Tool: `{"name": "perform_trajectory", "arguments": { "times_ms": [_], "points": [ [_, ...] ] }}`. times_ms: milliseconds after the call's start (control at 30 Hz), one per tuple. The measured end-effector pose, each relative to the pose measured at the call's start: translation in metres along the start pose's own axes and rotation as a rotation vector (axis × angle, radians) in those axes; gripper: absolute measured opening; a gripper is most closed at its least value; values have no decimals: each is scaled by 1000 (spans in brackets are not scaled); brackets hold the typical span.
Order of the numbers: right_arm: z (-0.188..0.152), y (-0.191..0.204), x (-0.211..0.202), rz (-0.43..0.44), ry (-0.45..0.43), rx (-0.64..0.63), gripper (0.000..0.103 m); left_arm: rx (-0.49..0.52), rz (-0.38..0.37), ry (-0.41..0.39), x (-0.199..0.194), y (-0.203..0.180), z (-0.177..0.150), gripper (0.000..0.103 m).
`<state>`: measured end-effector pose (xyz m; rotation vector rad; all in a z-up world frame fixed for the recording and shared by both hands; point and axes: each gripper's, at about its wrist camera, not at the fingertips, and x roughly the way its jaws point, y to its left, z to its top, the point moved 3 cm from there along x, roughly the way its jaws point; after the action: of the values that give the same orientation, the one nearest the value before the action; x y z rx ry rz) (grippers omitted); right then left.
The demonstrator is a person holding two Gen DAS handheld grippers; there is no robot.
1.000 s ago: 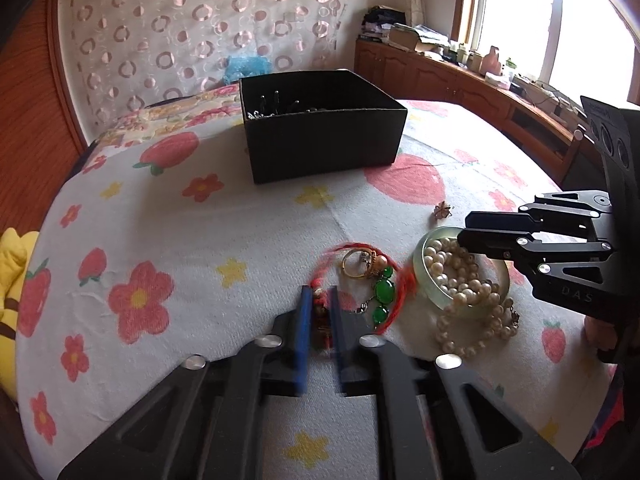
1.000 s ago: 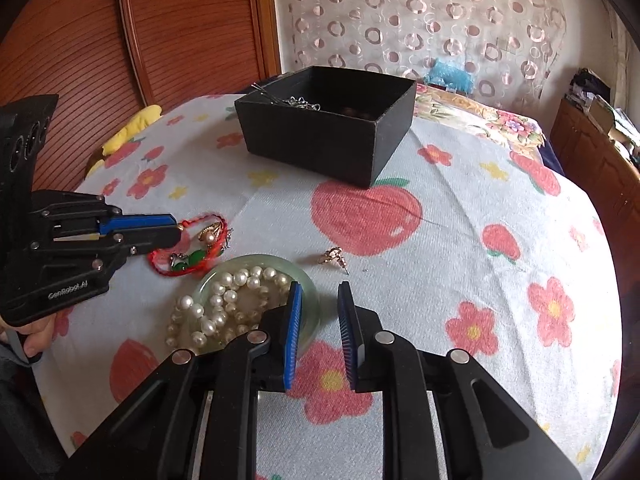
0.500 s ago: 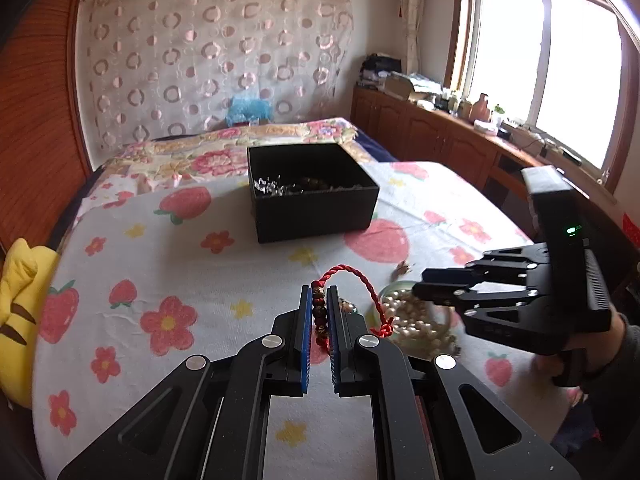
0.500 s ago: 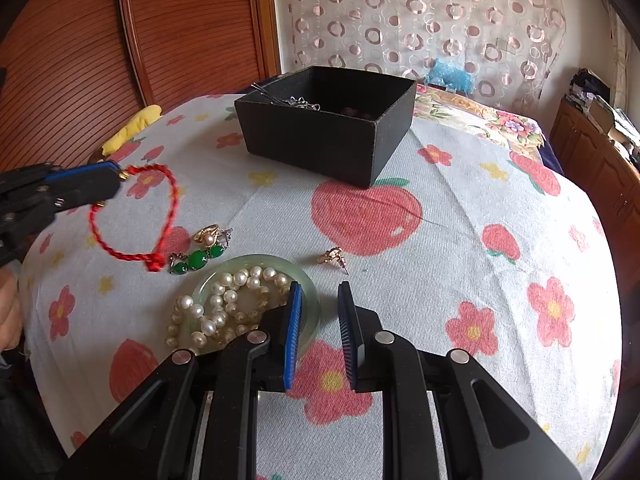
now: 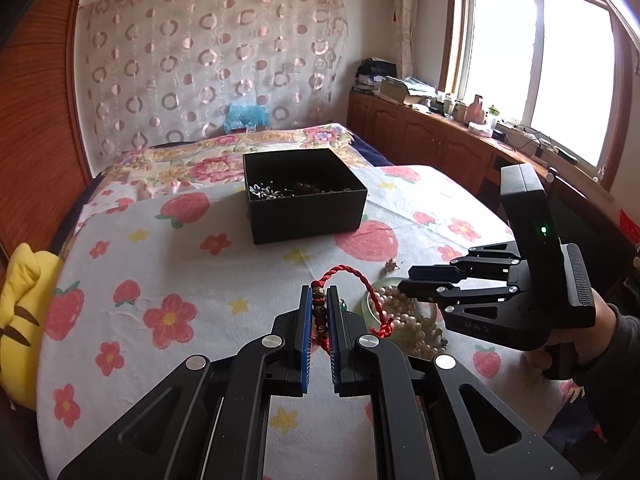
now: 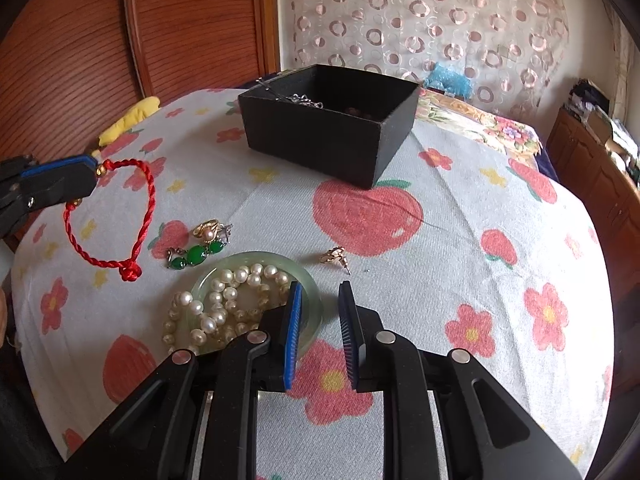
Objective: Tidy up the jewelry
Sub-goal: 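Grasp the jade bangle with the right tool while the left tool lifts the red bracelet, then carry the red bracelet and jade bangle over the black box with both tools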
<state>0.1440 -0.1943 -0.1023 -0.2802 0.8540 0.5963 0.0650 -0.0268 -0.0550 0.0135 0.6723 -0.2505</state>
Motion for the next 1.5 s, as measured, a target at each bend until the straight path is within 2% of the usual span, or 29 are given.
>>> {"name": "perform_trajectory", "arguments": {
  "times_ms": [67, 233, 567, 900, 1200, 1500],
  "points": [
    [0, 2, 0, 18, 1, -11, 10, -2, 4, 1, 1, 2, -1, 6],
    [1, 3, -3, 51, 2, -6, 9, -23, 11, 1, 2, 11, -2, 6],
    [21, 7, -40, 86, -105, 2, 8, -49, 21, -22, -4, 21, 0, 6],
    [41, -7, -70, 139, -192, 66, 8, -66, 33, -30, -6, 29, 1, 6],
    [59, -15, -91, 100, -234, 61, 8, -61, 40, -44, -9, 30, 6, 6],
    [80, -30, -75, 28, -216, 35, 8, -25, 50, -78, -4, 30, 33, 6]
  ]
}}
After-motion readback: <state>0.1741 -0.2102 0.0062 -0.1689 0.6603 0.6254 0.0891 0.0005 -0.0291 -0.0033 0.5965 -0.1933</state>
